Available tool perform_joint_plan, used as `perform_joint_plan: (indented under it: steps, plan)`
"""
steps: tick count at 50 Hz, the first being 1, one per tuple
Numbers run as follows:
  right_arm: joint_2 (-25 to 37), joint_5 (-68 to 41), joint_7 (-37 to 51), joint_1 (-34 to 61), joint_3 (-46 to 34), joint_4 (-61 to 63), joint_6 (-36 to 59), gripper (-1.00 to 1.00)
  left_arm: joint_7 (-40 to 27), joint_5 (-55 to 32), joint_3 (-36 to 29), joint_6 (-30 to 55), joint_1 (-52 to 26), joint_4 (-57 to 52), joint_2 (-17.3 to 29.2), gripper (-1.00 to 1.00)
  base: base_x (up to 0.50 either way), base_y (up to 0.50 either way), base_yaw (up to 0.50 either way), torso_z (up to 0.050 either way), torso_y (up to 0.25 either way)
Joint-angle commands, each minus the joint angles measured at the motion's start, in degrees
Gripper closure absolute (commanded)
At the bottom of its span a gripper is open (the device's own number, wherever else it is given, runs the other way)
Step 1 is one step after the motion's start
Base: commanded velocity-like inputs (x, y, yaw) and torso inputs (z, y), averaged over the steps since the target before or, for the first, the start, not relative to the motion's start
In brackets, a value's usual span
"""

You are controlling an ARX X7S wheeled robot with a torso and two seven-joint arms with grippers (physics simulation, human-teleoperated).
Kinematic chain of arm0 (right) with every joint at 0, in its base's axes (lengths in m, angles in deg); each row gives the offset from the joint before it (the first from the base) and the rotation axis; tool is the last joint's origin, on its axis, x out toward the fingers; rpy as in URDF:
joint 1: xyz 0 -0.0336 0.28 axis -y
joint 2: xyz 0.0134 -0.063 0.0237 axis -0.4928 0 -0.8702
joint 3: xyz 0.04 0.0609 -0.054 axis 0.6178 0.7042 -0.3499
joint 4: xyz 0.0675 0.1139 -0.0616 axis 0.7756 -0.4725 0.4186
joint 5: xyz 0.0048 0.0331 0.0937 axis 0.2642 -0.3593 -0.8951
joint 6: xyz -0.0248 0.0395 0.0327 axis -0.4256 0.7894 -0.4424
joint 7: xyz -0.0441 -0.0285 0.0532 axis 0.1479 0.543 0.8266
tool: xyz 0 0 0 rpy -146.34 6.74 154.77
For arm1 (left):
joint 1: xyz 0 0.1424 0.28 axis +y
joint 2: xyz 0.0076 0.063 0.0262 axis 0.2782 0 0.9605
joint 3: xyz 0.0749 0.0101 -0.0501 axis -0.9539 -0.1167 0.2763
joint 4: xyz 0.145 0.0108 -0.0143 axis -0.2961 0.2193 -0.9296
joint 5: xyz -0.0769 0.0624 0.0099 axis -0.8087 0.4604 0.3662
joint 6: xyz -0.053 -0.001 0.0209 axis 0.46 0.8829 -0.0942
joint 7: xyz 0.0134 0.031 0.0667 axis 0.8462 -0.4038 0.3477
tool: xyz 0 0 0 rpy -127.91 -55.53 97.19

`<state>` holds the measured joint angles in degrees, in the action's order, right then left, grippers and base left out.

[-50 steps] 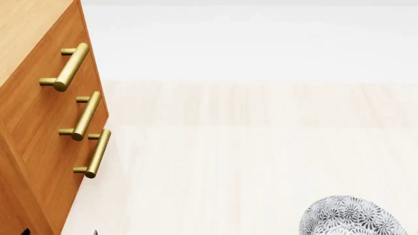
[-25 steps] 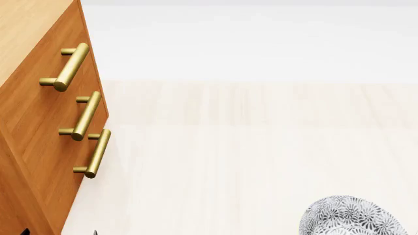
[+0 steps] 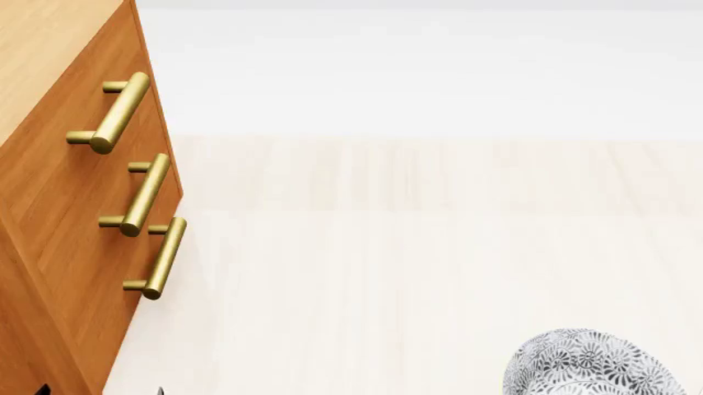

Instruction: Put the bowl on top of the cabinet.

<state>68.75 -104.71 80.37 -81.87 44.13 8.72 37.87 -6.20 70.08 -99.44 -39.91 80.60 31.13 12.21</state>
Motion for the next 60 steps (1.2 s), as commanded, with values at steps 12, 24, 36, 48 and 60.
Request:
perform_joint_plan:
  steps: [12, 24, 36, 48, 60]
  plan:
    - [1.0, 1.5, 0.3, 4.3, -0.9, -3.1, 3.4, -1.00, 1.4, -1.0, 1.0, 1.1, -1.0, 1.1, -0.8, -1.00, 0.00, 0.00, 0.00, 0.000, 0.000]
    - [0.7, 0.2, 1.4, 5.9, -0.3, -5.4, 3.5, -1.00, 1.2, -1.0, 0.9, 1.0, -0.9, 0.9, -0.6, -1.00, 0.00, 0.00, 0.00, 0.000, 0.000]
    - [0.6, 0.6, 1.8, 8.2, -1.1, -7.8, 4.6, -1.00, 0.9, -0.8, 0.4, 0.9, -0.6, 0.5, -0.4, -1.00, 0.00, 0.00, 0.00, 0.000, 0.000]
    - [0.6, -0.6, 2.1, 11.1, -1.5, -11.4, 6.0, -1.00, 0.8, -1.0, 0.3, 0.8, -0.7, 0.4, -0.2, -1.00, 0.00, 0.00, 0.00, 0.000, 0.000]
    - [0.8, -0.7, 2.0, 13.4, -2.5, -13.9, 7.4, -1.00, 0.7, -1.1, 0.1, 0.7, -0.8, 0.6, -0.1, -1.00, 0.00, 0.00, 0.00, 0.000, 0.000]
